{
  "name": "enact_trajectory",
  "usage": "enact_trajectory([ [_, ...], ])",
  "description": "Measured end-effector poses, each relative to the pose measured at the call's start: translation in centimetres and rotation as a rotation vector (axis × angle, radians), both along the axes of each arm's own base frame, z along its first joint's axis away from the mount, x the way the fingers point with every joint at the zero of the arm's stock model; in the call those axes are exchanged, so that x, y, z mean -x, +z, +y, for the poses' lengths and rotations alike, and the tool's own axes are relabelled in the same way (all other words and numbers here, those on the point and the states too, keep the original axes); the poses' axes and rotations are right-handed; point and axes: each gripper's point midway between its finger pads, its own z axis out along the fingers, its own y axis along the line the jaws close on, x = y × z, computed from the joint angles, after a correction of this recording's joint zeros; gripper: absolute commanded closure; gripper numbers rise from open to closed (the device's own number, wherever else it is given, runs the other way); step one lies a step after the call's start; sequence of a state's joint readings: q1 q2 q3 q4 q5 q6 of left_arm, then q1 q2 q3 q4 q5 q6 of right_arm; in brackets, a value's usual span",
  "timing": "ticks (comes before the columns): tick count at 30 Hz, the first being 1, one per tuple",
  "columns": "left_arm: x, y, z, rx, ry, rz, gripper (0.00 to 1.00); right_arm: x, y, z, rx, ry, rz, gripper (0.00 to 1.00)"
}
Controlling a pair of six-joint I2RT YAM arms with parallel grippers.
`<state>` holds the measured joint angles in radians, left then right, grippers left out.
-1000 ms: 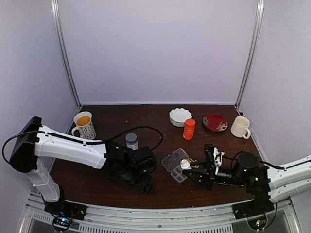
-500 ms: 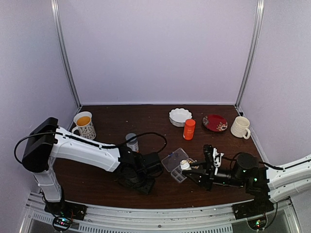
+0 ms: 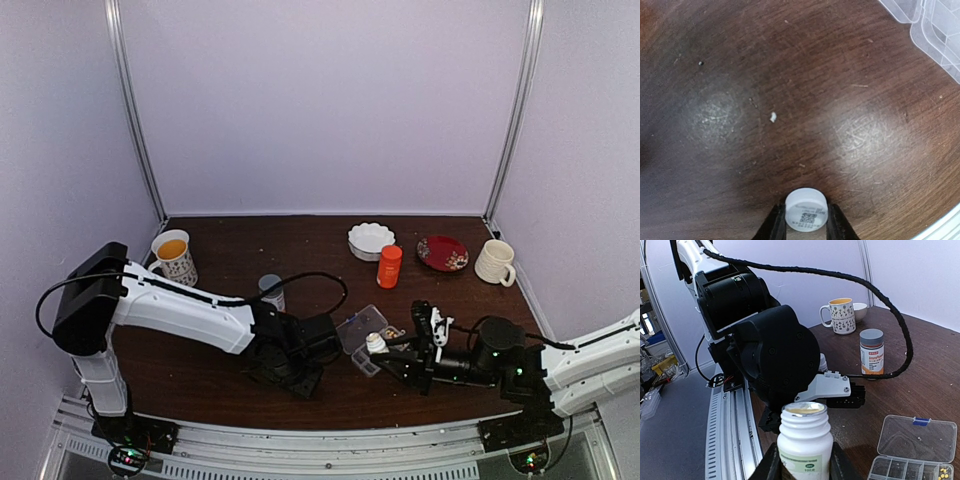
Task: Sort the pills into containers
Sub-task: Pick up the lid of the pill bottle from the center of the board, then screw the lid of the pill bottle onto the pill bottle.
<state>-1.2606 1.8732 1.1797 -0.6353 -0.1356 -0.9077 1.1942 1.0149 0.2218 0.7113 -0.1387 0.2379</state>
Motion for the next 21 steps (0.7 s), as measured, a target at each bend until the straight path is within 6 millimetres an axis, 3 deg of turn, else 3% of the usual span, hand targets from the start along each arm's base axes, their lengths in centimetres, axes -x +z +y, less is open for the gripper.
enact_trajectory([
  [7, -0.3, 1.5, 0.1, 0.011, -0.004, -0.036, 0.79, 0.2, -0.4, 0.3, 0.007, 0.018, 0.008, 0.90],
  [11, -0.4, 7.1, -0.6, 0.188, -0.025, -0.076, 0.77, 0.3, -0.7, 0.3, 0.023, 0.025, 0.009, 0.89],
  [16, -0.3, 15.7, -2.2, 0.569, -0.057, -0.035, 0.75, 0.5, -0.7, 1.0, 0.082, 0.050, 0.002, 0.88],
  [21, 0.8, 18.8, -3.5, 0.779, -0.117, 0.071, 0.75, 0.5, 2.2, 2.6, 0.084, 0.084, -0.050, 0.88],
])
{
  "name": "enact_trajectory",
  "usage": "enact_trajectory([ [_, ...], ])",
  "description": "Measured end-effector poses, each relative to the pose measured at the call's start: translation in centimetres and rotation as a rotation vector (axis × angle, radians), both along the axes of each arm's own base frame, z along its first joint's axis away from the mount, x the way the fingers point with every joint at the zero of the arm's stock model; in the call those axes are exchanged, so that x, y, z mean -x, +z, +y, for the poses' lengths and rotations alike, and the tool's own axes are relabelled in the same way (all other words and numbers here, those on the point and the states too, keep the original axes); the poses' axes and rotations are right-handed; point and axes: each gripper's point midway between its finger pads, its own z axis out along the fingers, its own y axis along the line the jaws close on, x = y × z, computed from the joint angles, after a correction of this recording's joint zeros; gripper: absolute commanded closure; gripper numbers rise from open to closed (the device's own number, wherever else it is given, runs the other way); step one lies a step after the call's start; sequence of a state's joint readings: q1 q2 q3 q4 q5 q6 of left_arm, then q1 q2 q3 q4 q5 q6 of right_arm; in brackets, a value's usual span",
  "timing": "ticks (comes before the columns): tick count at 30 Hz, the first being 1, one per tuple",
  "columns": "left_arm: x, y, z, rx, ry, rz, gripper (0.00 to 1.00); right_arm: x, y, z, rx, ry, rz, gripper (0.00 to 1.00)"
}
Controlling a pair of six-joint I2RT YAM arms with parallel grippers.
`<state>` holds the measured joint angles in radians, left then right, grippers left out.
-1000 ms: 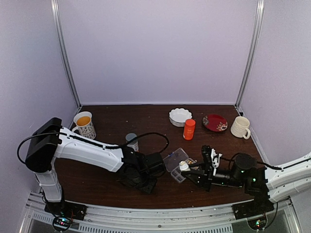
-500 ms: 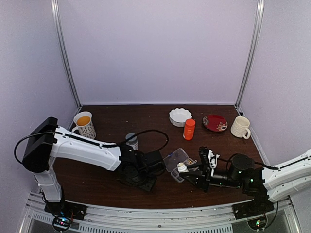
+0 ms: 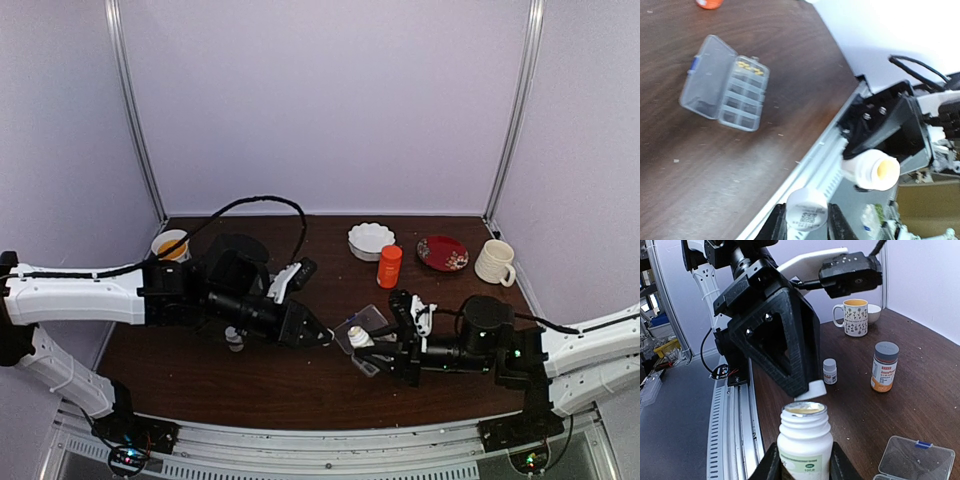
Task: Sort the pills into containers
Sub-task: Screw the lid of the pill bottle onto the pill bottle.
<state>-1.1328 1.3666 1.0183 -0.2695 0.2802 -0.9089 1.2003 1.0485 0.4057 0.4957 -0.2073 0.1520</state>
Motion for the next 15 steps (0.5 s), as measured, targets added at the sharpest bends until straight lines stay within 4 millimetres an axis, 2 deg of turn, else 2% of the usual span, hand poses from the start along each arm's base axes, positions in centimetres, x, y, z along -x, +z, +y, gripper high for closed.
enact_trajectory([
  [3, 1.2, 0.9, -0.8, 0.069, -0.059, 0.045, 0.75, 0.0, 1.0, 0.8, 0.012, 0.019, -0.023, 0.88],
  [7, 2.2, 1.6, -1.3, 0.149, -0.098, 0.095, 0.76, 0.0, 1.0, 1.6, 0.047, 0.039, -0.038, 0.88],
  [15, 2.4, 1.9, -1.0, 0.242, -0.093, 0.149, 0.76, 0.0, 1.1, 1.7, 0.049, 0.040, -0.053, 0.89],
])
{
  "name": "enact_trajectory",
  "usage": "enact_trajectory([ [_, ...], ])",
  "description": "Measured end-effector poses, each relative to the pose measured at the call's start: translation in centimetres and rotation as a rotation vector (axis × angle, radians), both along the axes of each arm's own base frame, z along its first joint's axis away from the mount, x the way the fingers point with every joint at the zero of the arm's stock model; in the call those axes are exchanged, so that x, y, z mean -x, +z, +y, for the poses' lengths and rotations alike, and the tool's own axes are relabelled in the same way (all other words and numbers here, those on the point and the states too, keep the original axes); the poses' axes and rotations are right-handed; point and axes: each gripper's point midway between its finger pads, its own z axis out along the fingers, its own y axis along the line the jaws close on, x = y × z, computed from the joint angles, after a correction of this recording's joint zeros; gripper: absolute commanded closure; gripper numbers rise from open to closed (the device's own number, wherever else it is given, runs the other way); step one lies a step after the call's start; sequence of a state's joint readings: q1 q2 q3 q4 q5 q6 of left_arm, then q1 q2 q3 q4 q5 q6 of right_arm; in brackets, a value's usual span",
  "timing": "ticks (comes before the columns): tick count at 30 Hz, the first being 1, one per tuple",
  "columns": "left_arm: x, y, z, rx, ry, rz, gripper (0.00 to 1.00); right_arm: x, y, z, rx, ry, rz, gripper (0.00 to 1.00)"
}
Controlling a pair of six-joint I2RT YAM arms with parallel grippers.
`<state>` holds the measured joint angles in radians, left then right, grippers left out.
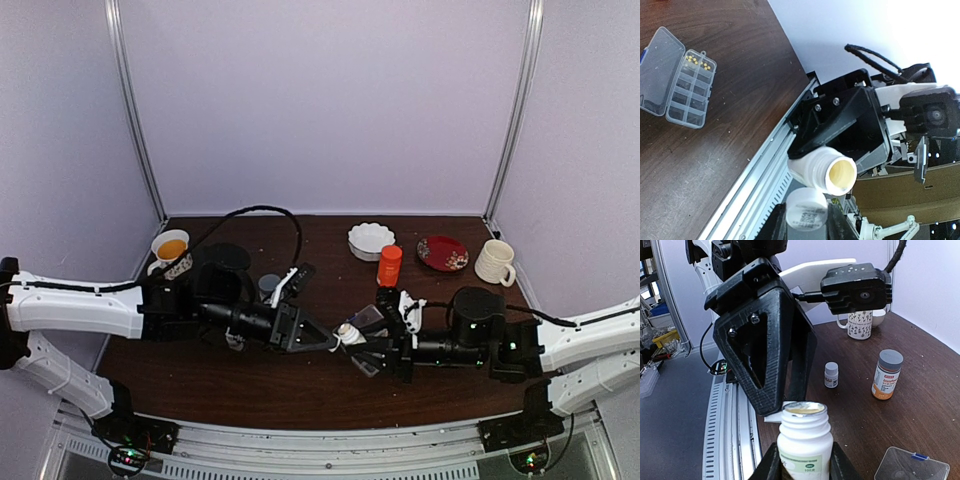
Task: Sort the pills into containers
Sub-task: Screw the lid of the pill bottle onto the pill bottle.
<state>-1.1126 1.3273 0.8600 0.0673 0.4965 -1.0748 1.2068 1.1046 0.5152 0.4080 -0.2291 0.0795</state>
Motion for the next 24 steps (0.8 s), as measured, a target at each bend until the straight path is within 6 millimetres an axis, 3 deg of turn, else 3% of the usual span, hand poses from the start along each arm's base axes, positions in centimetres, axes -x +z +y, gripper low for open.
enact_trajectory([
  [11, -0.8, 2.1, 0.4, 0.101, 0.032, 0.009, 0.76, 0.2, -0.5, -0.5, -0.009, 0.000, 0.011, 0.89],
  [24, -0.5, 2.1, 0.1, 0.111, 0.013, 0.023, 0.77, 0.3, -1.1, 0.8, 0.019, 0.026, 0.017, 0.89],
])
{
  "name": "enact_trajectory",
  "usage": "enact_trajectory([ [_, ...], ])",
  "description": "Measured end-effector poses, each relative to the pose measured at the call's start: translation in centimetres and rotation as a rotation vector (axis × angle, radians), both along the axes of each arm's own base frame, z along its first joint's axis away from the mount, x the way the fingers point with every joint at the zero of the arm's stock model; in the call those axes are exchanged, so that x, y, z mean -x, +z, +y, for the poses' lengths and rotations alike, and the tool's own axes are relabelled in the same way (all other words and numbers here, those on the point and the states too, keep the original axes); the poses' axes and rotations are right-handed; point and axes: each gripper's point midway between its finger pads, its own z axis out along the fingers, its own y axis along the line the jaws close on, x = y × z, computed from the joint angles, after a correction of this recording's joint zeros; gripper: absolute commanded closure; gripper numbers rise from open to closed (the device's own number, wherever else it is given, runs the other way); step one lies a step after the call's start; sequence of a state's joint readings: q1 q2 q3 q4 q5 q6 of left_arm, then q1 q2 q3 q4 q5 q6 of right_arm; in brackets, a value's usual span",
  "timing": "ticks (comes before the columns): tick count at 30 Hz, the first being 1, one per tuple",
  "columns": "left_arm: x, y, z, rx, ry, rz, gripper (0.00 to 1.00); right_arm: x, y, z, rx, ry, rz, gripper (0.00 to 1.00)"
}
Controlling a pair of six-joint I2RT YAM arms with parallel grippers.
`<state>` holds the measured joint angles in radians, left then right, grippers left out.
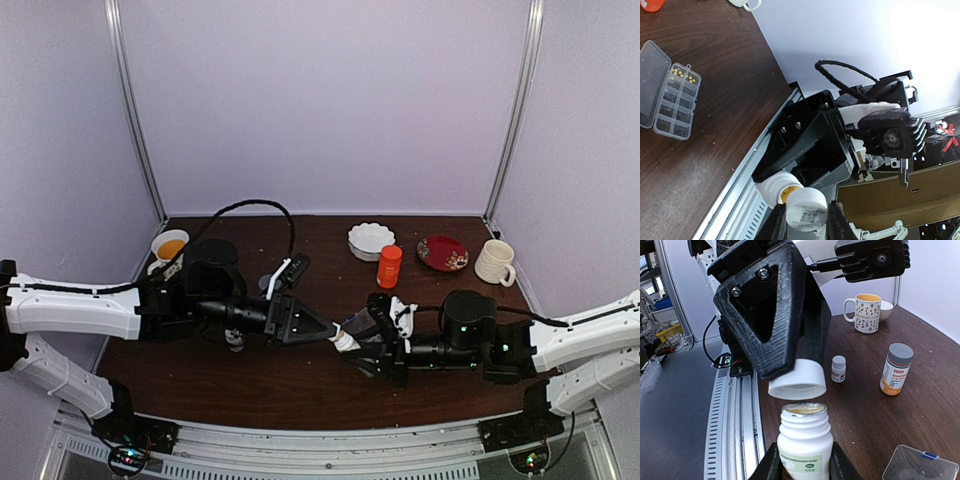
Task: Sort the pills into containers
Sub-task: Screw the lid of the pill bottle onto the pill bottle.
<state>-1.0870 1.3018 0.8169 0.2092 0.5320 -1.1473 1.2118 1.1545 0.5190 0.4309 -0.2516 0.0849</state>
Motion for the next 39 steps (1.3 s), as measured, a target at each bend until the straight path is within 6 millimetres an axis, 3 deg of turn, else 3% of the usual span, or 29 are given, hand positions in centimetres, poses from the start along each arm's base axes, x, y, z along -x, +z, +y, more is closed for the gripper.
enact_trajectory([
  [26, -0.2, -1.2, 0.3, -0.049, 0.016, 0.008, 0.77, 0.3, 0.0, 0.6, 0.009, 0.026, 0.001, 0.89],
  [39, -0.3, -2.4, 0.7, -0.114, 0.028, 0.026, 0.78, -0.4, -0.9, 1.1, 0.154, -0.004, -0.053, 0.89],
])
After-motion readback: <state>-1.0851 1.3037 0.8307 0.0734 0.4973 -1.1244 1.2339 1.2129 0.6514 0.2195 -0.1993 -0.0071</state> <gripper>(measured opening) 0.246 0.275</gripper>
